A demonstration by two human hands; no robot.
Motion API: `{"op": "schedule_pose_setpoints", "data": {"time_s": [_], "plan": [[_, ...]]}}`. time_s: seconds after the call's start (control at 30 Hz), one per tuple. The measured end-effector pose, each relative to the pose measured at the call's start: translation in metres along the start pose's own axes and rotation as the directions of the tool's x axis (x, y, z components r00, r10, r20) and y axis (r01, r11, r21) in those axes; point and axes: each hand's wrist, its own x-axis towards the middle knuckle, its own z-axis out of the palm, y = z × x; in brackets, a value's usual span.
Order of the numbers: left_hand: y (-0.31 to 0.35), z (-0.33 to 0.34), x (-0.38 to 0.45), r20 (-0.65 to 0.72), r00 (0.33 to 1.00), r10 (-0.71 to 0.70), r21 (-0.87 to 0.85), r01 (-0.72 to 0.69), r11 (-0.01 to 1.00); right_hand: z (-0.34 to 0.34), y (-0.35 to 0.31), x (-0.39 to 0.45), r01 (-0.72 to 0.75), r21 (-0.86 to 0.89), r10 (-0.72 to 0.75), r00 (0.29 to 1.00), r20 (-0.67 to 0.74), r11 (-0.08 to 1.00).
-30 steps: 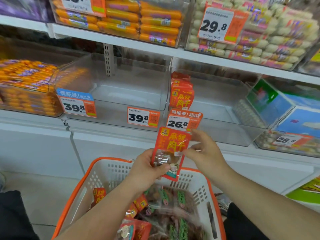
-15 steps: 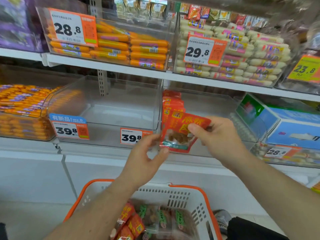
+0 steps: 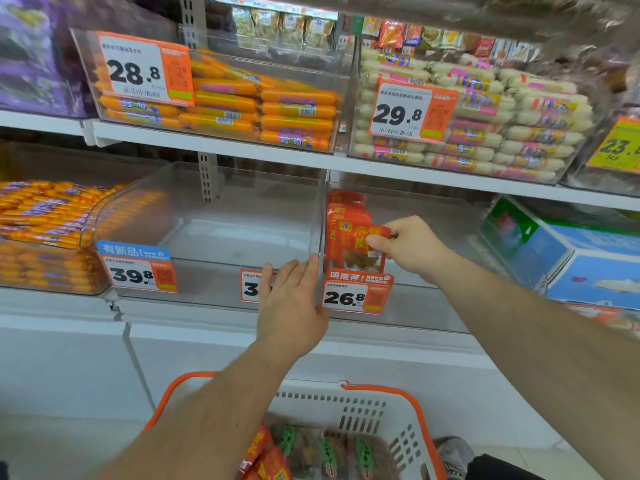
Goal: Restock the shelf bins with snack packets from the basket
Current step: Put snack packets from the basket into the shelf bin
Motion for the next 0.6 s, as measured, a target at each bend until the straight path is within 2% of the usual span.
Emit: {"op": "schedule_pose_setpoints", "data": {"time_s": [0.23,0.6], "plan": [[0.001,-0.003,-0.001,0.024,1.000,0.000,0.007,0.000,1.000,0.021,0.001,0.011,-0.107,-0.063,0.116,0.979,0.165,0.992],[-0.002,0.000,0.000,0.054,0.998,0.017,0.007,-0.018,1.000,0.026,0.012,0.016,-0.235,-0.015,0.233,0.952,0.201,0.972]]}}
